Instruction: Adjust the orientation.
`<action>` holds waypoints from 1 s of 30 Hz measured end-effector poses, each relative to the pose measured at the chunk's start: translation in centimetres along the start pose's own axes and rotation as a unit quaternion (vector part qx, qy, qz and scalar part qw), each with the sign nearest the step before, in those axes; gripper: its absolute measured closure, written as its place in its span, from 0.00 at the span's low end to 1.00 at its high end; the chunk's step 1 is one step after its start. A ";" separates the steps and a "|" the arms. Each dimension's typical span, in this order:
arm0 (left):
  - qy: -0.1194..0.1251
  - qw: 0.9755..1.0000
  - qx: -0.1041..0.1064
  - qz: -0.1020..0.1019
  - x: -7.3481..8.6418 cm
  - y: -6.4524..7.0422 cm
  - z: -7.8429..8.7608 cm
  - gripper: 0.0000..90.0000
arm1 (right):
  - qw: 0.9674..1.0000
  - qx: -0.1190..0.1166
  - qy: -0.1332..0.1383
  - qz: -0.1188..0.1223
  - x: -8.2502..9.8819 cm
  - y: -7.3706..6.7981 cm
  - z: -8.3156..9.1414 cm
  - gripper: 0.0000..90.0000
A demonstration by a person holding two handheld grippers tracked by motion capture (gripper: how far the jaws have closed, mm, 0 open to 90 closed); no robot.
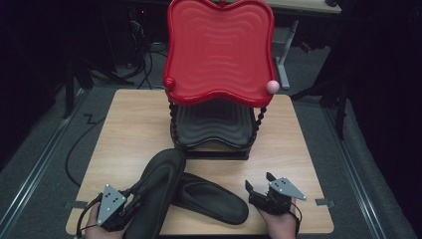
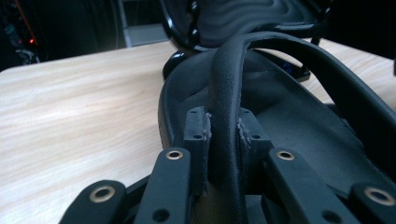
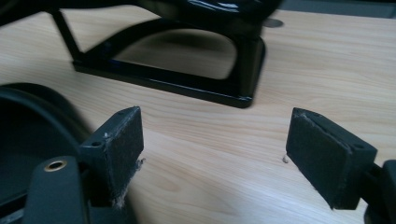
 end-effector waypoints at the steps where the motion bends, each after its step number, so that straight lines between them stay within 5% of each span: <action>1: 0.004 1.000 0.004 0.003 -0.2 0.1 -0.1 0.86 | 1.000 -0.005 0.002 -0.003 -0.1 -0.2 0.2 0.21; 19: 0.002 0.999 0.033 -0.017 -1.6 2.7 -3.4 0.87 | 0.999 -0.041 0.030 -0.011 -1.7 -3.4 2.6 0.21; 30: -0.003 0.999 0.037 -0.024 -3.3 4.1 -6.5 0.87 | 0.995 -0.081 0.060 -0.020 -4.2 -5.6 3.9 0.25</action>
Point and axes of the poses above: each handheld gripper's, and its own axes: z roughly backward along the jaws, x roughly out of its underside, y roughly to its right, the point moved 1 cm from there along -z, roughly forward along the jaws, and after that the axes turned 12 degrees about x, right-handed, at the moved point
